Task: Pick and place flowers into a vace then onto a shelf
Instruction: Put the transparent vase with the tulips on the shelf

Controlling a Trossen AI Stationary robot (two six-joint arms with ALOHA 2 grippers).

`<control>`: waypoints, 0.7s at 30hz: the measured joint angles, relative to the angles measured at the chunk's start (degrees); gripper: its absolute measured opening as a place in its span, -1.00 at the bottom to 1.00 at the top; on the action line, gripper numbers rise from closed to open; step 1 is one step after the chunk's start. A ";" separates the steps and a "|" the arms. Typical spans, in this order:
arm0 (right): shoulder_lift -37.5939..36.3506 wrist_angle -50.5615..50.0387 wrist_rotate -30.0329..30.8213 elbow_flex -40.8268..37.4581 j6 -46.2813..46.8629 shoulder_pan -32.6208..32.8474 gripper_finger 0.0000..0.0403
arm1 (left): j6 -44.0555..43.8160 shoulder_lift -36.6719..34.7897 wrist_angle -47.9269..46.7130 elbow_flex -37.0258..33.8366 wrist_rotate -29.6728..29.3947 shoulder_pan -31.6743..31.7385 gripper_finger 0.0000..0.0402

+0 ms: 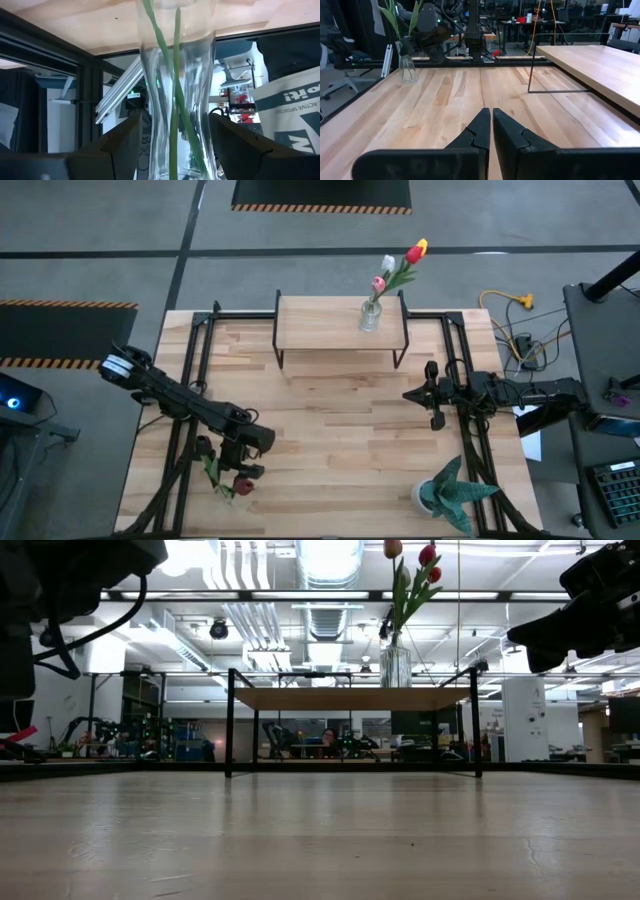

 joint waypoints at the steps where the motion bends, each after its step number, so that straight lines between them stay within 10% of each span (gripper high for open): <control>1: 0.00 -0.02 0.00 0.00 -0.13 -0.02 -0.94 | 0.00 0.02 0.00 0.00 0.00 -0.02 0.05; 21: -0.02 -1.51 -0.02 0.00 -0.42 0.00 -0.94 | -2.27 0.11 6.82 -0.91 2.34 -1.26 0.05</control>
